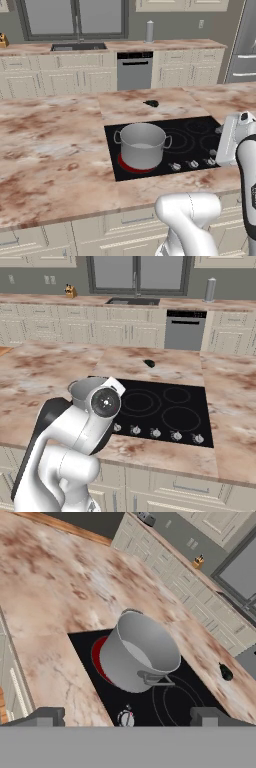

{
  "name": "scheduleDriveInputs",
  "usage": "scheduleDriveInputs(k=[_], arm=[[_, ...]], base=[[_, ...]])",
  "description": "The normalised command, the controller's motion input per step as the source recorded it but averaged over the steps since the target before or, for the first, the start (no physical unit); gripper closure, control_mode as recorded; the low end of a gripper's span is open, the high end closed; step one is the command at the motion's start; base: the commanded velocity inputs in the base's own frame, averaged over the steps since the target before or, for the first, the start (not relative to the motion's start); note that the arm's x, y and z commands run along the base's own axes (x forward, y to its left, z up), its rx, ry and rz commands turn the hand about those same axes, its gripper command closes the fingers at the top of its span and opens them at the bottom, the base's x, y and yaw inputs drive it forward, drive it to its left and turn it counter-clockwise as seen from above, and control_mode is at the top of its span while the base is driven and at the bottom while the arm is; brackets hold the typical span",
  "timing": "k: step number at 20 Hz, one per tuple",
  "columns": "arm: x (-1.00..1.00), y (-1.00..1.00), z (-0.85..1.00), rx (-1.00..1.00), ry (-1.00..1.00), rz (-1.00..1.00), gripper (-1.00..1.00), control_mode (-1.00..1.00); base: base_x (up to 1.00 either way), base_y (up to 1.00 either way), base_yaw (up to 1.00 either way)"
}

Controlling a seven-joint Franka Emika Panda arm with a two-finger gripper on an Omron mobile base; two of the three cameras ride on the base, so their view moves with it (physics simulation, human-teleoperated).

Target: Turn on the burner for the pot on the stove. Wait thirty seconds for the pot to heat up. Then add the eggplant to the pot.

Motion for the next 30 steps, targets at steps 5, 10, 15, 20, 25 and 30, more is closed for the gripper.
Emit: scheduleDriveInputs(k=[5,10,15,20,25,30], arm=[[0.00,0.00,0.00,0.00,0.00,0.00,-1.00,-1.00],[0.00,0.00,0.00,0.00,0.00,0.00,-1.00,-1.00],[0.00,0.00,0.00,0.00,0.00,0.00,-1.00,-1.00],[0.00,0.00,0.00,0.00,0.00,0.00,-1.00,-1.00],[0.00,0.00,0.00,0.00,0.00,0.00,-1.00,-1.00],[0.00,0.00,0.00,0.00,0.00,0.00,-1.00,-1.00]], base=[[0.00,0.00,0.00],[0.00,0.00,0.00],[0.00,0.00,0.00],[0.00,0.00,0.00],[0.00,0.00,0.00],[0.00,0.00,0.00]])
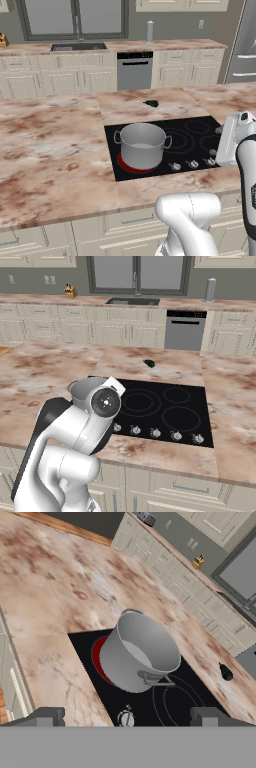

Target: Turn on the burner for the pot on the stove. Wait thirty seconds for the pot to heat up. Then add the eggplant to the pot.

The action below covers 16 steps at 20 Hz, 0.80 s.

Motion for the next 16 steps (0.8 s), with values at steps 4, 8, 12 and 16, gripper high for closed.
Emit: scheduleDriveInputs(k=[4,8,12,16], arm=[[0.00,0.00,0.00,0.00,0.00,0.00,-1.00,-1.00],[0.00,0.00,0.00,0.00,0.00,0.00,-1.00,-1.00],[0.00,0.00,0.00,0.00,0.00,0.00,-1.00,-1.00],[0.00,0.00,0.00,0.00,0.00,0.00,-1.00,-1.00]], base=[[0.00,0.00,0.00],[0.00,0.00,0.00],[0.00,0.00,0.00],[0.00,0.00,0.00]])
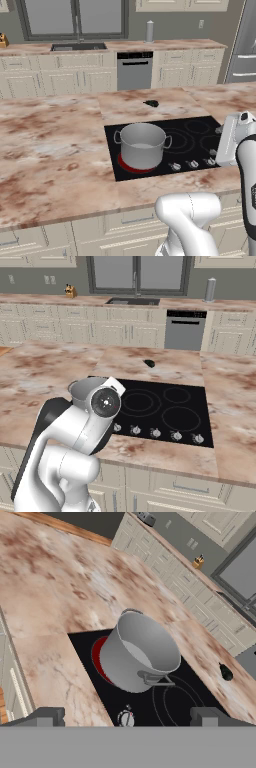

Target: Turn on the burner for the pot on the stove. Wait thirty seconds for the pot to heat up. Then add the eggplant to the pot.

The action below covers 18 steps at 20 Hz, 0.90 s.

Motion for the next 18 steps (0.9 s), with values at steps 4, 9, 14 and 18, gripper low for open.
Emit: scheduleDriveInputs(k=[4,9,14,18], arm=[[0.00,0.00,0.00,0.00,0.00,0.00,-1.00,-1.00],[0.00,0.00,0.00,0.00,0.00,0.00,-1.00,-1.00],[0.00,0.00,0.00,0.00,0.00,0.00,-1.00,-1.00],[0.00,0.00,0.00,0.00,0.00,0.00,-1.00,-1.00]], base=[[0.00,0.00,0.00],[0.00,0.00,0.00],[0.00,0.00,0.00],[0.00,0.00,0.00]])
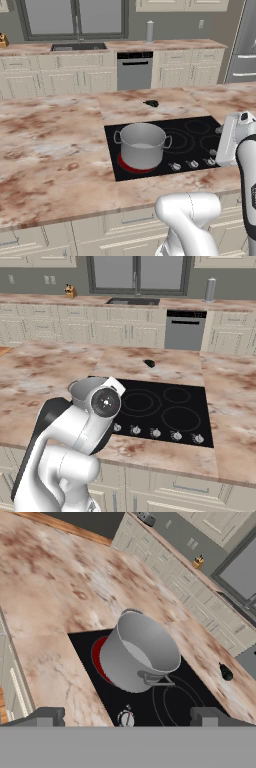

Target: Turn on the burner for the pot on the stove. Wait thirty seconds for the pot to heat up. Then add the eggplant to the pot.

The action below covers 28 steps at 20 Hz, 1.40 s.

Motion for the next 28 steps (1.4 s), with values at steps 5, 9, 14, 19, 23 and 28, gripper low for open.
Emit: scheduleDriveInputs(k=[5,9,14,19,23,28], arm=[[0.00,0.00,0.00,0.00,0.00,0.00,-1.00,-1.00],[0.00,0.00,0.00,0.00,0.00,0.00,-1.00,-1.00],[0.00,0.00,0.00,0.00,0.00,0.00,-1.00,-1.00],[0.00,0.00,0.00,0.00,0.00,0.00,-1.00,-1.00],[0.00,0.00,0.00,0.00,0.00,0.00,-1.00,-1.00],[0.00,0.00,0.00,0.00,0.00,0.00,-1.00,-1.00]], base=[[0.00,0.00,0.00],[0.00,0.00,0.00],[0.00,0.00,0.00],[0.00,0.00,0.00],[0.00,0.00,0.00],[0.00,0.00,0.00]])
